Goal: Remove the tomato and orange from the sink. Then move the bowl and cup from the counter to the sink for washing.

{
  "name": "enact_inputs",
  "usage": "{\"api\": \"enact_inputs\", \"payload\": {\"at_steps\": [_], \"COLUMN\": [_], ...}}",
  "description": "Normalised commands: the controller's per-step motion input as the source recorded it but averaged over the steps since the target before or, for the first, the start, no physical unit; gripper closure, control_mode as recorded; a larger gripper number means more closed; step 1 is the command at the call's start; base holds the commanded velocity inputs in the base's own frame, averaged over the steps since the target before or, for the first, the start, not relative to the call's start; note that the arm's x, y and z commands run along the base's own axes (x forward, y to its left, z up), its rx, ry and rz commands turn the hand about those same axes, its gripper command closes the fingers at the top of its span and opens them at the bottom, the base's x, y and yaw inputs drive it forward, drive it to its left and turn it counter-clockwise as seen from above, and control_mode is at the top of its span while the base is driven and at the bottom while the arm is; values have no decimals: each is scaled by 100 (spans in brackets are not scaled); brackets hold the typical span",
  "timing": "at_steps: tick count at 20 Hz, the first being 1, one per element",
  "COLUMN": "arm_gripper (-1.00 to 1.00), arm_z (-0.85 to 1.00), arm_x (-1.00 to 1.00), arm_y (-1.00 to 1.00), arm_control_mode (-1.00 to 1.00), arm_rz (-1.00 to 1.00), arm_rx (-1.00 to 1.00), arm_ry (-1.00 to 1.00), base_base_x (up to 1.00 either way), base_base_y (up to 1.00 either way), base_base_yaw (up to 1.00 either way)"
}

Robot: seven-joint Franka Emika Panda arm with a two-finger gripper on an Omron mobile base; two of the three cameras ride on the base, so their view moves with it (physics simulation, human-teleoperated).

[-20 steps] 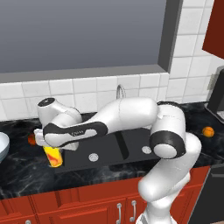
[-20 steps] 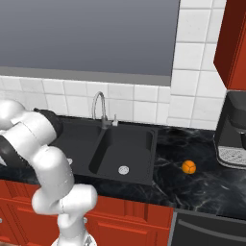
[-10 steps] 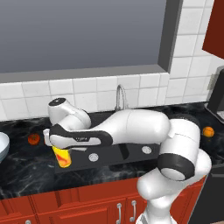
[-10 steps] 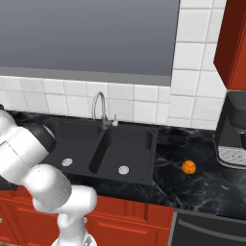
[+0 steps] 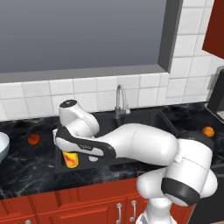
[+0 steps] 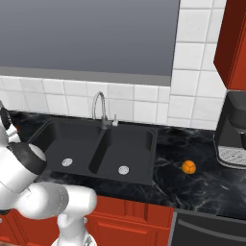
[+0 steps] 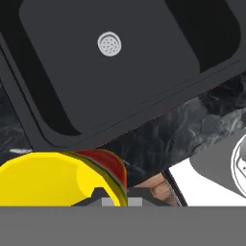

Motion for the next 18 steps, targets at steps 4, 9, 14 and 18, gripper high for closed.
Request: {"api": "enact_inputs", "payload": {"at_steps": [4,9,14,18], "arm_gripper": [100,100,100,100], "arm_z": [0,0,0,0], "arm_x": [0,0,1,3], "arm_y": [-27,-28,-26,-21], "arm_control_mode": [-100,-100,-100,-100], "arm_rz": [-2,0,-1,0], "arm_rx": [1,1,3,6], "arm_ry": [0,0,0,-1], "base_base_x": [0,0,0,0], "base_base_y": [0,0,0,0], "base_base_yaw": [0,0,0,0]}}
